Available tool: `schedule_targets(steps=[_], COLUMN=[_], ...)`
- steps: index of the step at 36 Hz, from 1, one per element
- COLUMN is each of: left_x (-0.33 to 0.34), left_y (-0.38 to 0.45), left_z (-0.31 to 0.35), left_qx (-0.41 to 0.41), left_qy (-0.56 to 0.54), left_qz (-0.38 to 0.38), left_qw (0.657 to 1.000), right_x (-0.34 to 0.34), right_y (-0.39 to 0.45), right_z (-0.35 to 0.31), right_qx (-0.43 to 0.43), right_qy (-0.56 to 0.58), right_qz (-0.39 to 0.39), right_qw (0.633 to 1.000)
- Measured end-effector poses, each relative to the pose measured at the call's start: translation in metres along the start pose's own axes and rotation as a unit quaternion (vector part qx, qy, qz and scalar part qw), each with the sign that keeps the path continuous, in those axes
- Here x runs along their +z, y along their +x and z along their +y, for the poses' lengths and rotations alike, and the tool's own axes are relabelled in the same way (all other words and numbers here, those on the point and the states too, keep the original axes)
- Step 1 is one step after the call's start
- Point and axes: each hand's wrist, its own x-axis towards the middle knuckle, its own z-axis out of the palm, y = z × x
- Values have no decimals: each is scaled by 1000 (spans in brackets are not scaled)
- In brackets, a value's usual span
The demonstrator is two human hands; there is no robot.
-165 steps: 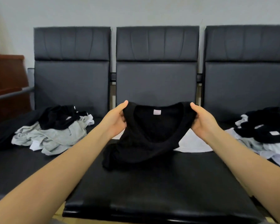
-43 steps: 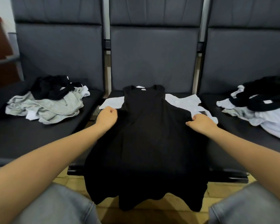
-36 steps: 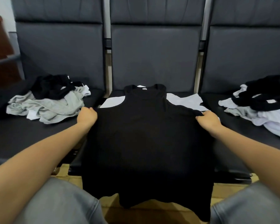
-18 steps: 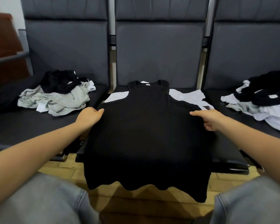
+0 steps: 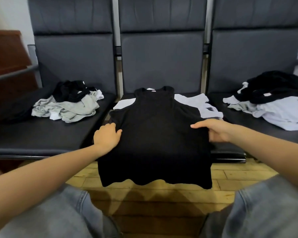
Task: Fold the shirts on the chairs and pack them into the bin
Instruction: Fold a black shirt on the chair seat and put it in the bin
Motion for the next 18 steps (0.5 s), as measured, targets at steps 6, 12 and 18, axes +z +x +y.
schedule_targets(steps=[6, 12, 18], left_x=[1, 1, 1], left_y=[3, 4, 5], left_z=[-2, -3, -6], left_qx=[0, 5, 6], left_qy=[-32, -49, -48], left_qz=[16, 24, 17], left_qw=[999, 998, 999], right_x=[-29, -51, -73], right_y=[-23, -44, -46], right_z=[6, 5, 25], right_qx=[58, 87, 41], right_qy=[-65, -182, -358], right_qz=[-2, 30, 40], right_qw=[996, 979, 932])
